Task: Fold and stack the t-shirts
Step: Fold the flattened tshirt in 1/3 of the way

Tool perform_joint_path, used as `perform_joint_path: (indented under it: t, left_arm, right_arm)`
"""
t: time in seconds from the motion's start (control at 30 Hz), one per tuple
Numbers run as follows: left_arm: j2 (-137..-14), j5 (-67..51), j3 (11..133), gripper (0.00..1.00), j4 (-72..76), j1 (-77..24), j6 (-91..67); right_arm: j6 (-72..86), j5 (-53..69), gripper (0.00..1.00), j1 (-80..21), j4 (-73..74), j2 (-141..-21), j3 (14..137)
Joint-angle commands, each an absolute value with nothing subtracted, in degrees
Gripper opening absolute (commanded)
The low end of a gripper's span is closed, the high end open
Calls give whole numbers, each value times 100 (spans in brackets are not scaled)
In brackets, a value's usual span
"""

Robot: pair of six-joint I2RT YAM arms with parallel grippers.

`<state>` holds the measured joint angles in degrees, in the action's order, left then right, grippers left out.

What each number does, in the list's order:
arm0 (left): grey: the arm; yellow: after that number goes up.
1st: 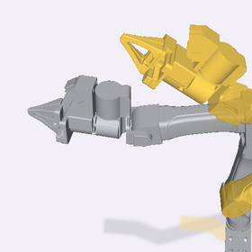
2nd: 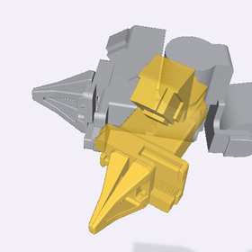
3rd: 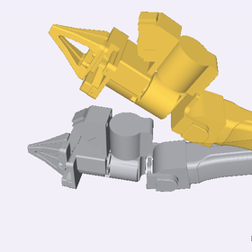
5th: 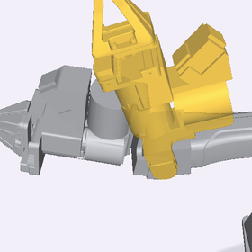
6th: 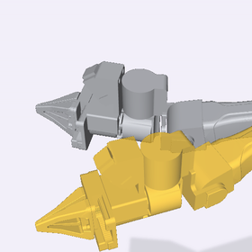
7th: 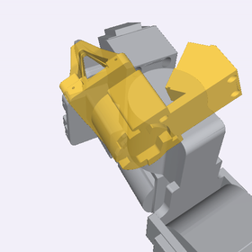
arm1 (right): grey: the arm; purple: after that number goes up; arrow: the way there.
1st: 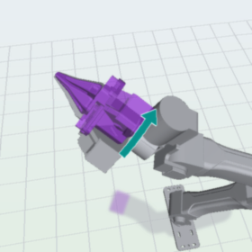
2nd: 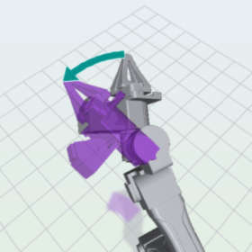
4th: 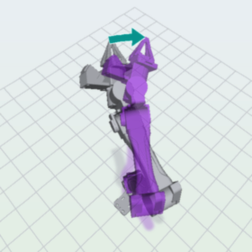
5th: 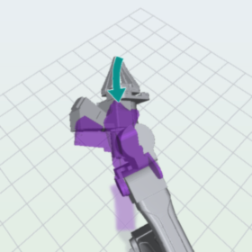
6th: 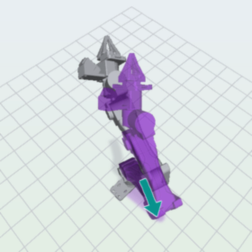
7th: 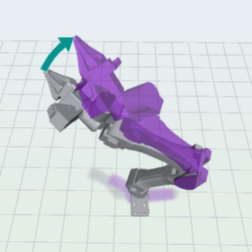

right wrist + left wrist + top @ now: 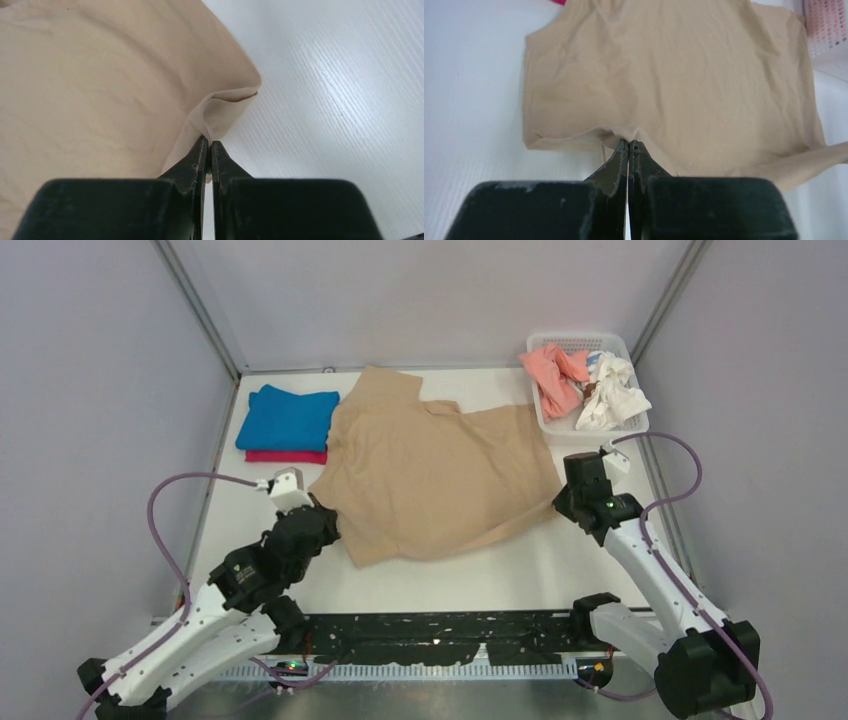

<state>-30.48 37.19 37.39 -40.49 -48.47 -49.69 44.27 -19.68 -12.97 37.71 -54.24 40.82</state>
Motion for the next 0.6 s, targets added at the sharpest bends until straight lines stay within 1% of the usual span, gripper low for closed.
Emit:
perform_joint_path:
  t: [0.0, 0.1, 0.23, 0.57]
  left_arm:
    - [-3816, 3855, 4175, 0, -2970, -4354, -4313]
    - [-4360, 3482, 4355, 0, -2926, -3716, -4281]
    - [-4880, 2997, 4346, 0, -2392, -2997, -4222]
    - [-6376, 2583, 4915, 0, -1881, -2335, -3938]
  right_arm:
    - [4288, -2235, 11, -1261, 3052, -5804, 4418]
    - [4286, -2378, 11, -1226, 2825, -6020, 4518]
    - [4165, -2424, 11, -1101, 2729, -6405, 4716]
    - [4238, -1877, 11, -663, 1893, -7409, 4922]
